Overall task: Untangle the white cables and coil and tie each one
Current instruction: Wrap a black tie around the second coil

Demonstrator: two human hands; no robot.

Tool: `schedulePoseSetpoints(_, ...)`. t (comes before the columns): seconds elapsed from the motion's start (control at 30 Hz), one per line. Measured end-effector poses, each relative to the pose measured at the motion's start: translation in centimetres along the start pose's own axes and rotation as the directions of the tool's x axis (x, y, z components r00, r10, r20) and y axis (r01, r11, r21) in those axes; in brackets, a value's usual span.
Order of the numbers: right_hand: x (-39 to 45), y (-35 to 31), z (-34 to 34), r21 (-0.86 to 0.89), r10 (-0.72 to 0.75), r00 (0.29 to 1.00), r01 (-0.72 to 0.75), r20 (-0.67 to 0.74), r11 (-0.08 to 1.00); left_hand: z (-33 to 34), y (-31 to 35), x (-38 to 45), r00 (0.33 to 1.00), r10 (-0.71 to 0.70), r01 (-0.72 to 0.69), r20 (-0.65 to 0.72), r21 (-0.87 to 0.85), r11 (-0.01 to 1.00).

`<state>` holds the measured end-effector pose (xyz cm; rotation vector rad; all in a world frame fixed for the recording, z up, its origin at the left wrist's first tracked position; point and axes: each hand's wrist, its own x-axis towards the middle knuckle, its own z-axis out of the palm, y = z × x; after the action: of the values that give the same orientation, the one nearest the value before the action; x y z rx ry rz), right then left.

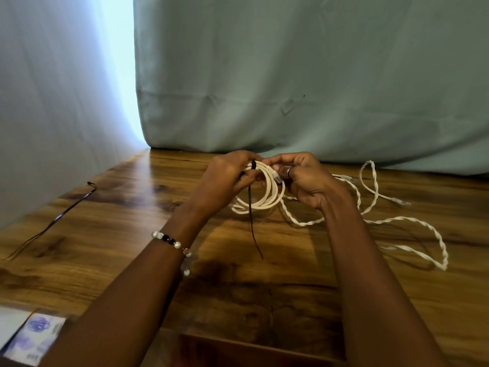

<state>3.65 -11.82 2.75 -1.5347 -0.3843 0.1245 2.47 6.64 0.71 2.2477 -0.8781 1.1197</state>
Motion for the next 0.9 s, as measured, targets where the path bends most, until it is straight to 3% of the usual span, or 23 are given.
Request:
schedulePoseSetpoints(0.17, -0.8, -0.2, -0.2, 0.224, 0.046, 0.978, -0.093, 0.205, 0.97, 0.3, 0.6, -0.1, 0.981, 0.183, -0.191, 0.058, 0.223, 0.956)
schedulePoseSetpoints(0.3, -1.2, -0.6, 1.1, 0.243, 0.047, 0.957, -0.12, 0.287, 0.963, 0.0, 0.0, -0.4, 0.982, 0.19, -0.183, -0.02, 0.179, 0.967)
schedulePoseSetpoints(0.4, -1.1, -0.7, 1.7, 0.251, 0.094, 0.967, -0.154, 0.236, 0.956, 0.3, -0.2, -0.5, 0.985, 0.161, -0.154, -0.06, 0.108, 0.982)
schedulePoseSetpoints(0.53, -0.7, -0.7, 1.8, 0.394, 0.146, 0.98, -0.188, 0.134, 0.9, 0.6, -0.2, -0.5, 0.988, 0.101, -0.09, -0.117, 0.093, 0.992)
schedulePoseSetpoints(0.7, -0.7, -0.9, 2.5, 0.509, 0.272, 0.954, -0.298, 0.126, 0.808, 0.8, 0.0, -0.5, 0.979, 0.098, -0.085, -0.177, 0.083, 0.993)
schedulePoseSetpoints(0.83, 0.1, -0.6, 2.4, 0.504, 0.266, 0.955, -0.166, -0.132, 0.848, 1.3, 0.3, -0.4, 0.991, 0.093, -0.084, -0.098, 0.093, 0.992)
schedulePoseSetpoints(0.9, 0.2, -0.4, 2.1, 0.447, 0.218, 0.936, -0.076, -0.275, 0.891, 1.4, 0.8, -0.4, 1.0, -0.015, 0.015, -0.002, -0.057, 0.998)
